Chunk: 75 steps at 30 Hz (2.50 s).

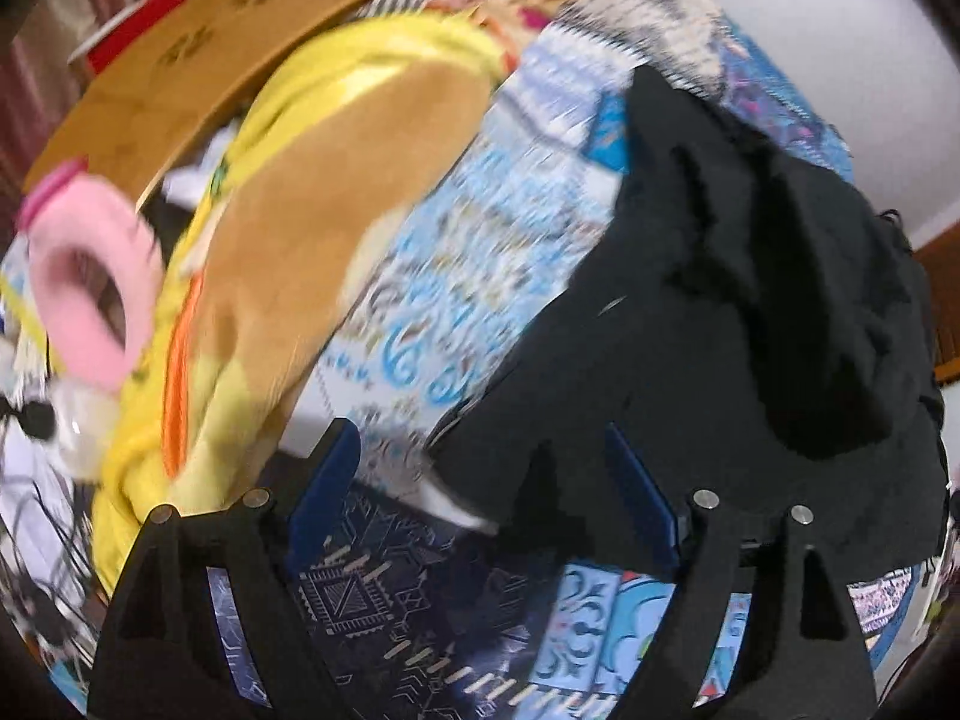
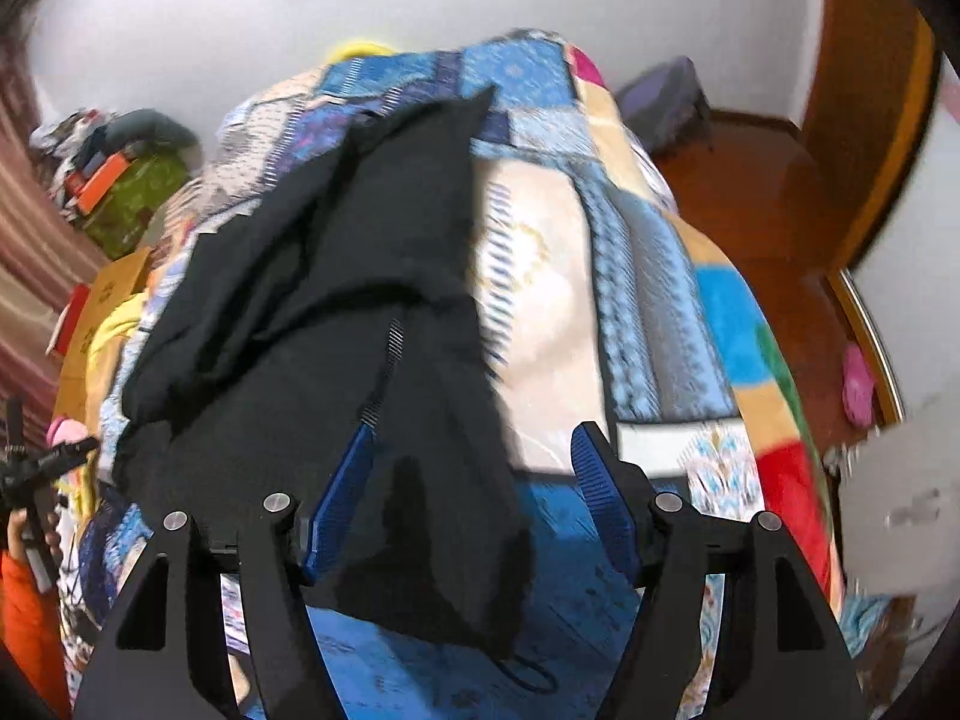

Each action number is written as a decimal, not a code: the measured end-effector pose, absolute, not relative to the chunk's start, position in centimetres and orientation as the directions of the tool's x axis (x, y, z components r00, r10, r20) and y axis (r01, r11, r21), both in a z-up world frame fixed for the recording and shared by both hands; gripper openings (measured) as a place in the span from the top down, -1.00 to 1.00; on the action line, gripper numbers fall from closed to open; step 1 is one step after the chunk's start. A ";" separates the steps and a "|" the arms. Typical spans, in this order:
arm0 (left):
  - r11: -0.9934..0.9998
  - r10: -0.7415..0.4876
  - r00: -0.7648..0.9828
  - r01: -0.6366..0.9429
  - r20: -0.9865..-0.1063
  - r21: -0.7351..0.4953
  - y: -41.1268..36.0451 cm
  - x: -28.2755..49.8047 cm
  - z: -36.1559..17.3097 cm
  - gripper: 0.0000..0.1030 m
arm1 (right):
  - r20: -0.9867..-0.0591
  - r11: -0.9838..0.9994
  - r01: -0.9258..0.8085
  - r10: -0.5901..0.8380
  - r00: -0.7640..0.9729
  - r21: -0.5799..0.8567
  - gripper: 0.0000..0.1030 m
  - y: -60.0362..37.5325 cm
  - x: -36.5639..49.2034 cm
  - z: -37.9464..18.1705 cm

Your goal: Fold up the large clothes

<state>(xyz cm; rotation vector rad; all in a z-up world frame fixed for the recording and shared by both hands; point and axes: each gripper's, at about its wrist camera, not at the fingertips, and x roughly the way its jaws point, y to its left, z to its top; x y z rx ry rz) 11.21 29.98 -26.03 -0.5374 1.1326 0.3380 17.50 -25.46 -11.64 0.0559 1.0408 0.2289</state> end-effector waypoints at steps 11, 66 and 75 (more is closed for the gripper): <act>0.796 -0.108 0.332 -0.536 -0.937 -0.282 29.1 13.2 -31.0 -0.60 | -0.846 0.941 -0.050 0.322 0.425 0.334 -0.26 -28.4 17.1 -14.0; 0.877 -0.038 0.636 -0.348 -0.771 -0.331 31.5 38.1 -18.5 0.98 | -0.710 0.838 -0.116 0.517 0.478 0.533 0.91 -21.0 42.0 -11.3; 0.907 0.025 0.529 -0.369 -0.849 -0.203 31.2 42.9 -26.3 0.96 | -0.706 0.808 -0.087 0.557 0.437 0.583 0.91 -21.8 44.9 -14.9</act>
